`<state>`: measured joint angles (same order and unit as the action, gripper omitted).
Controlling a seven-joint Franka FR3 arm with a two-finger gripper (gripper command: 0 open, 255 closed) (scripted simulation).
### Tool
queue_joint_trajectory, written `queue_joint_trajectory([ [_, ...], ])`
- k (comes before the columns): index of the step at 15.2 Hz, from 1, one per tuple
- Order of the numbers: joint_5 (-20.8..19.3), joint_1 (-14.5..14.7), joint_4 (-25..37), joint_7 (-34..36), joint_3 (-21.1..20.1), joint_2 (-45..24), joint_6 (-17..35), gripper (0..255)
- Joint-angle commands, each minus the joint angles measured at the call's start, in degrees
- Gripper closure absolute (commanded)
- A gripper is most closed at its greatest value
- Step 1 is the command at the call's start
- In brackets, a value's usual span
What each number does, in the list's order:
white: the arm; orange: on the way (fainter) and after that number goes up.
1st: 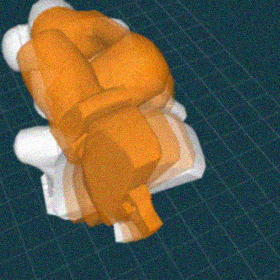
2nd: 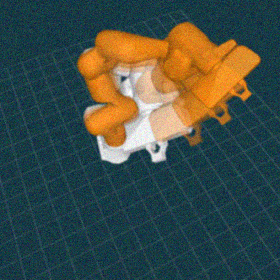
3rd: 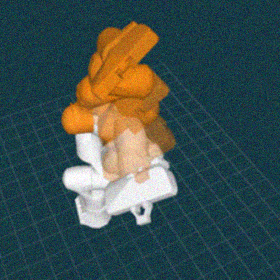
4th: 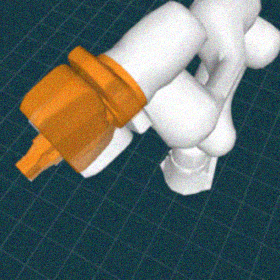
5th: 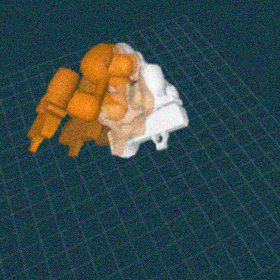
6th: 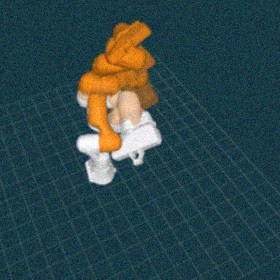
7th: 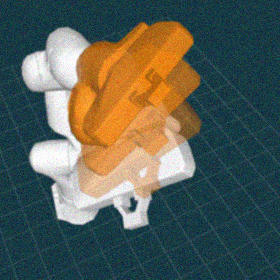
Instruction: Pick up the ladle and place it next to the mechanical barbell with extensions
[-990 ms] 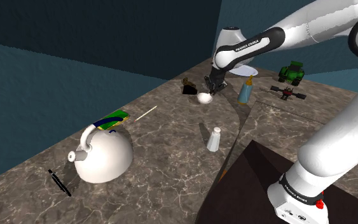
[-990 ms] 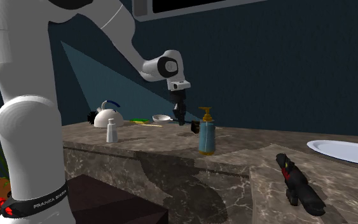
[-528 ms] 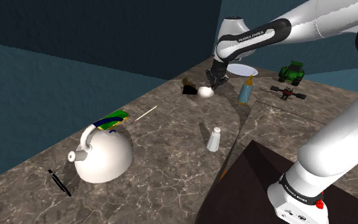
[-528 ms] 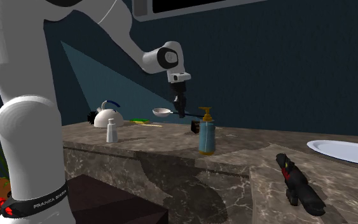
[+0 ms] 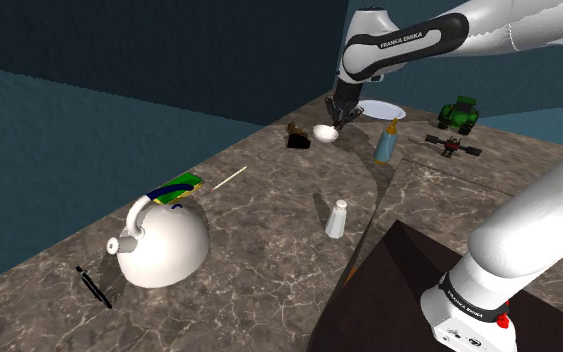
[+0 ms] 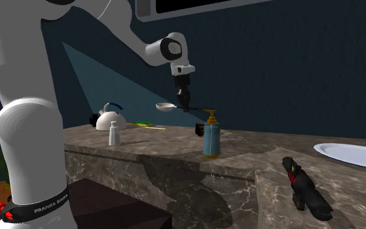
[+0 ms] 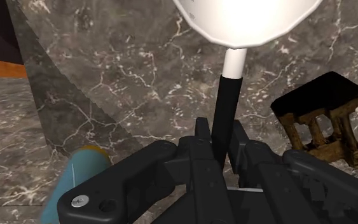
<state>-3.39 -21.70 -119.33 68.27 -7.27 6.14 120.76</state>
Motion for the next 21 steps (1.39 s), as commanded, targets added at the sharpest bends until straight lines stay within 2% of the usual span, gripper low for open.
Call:
queue_joint_trajectory([
  [1, 0.1, 0.0, 1.0, -0.2, 0.1, 0.5, -1.6, 255],
  [3, 0.2, 0.0, 1.8, -0.3, 0.1, 0.7, -2.5, 255],
  [6, 0.8, -1.6, -1.8, -4.4, 2.4, 3.9, -1.9, 255],
  [14, 0.9, -5.8, -8.4, -15.5, 9.3, 10.3, -1.2, 255],
  [21, 0.0, -9.6, -10.8, -25.4, 16.0, 13.0, -1.2, 255],
])
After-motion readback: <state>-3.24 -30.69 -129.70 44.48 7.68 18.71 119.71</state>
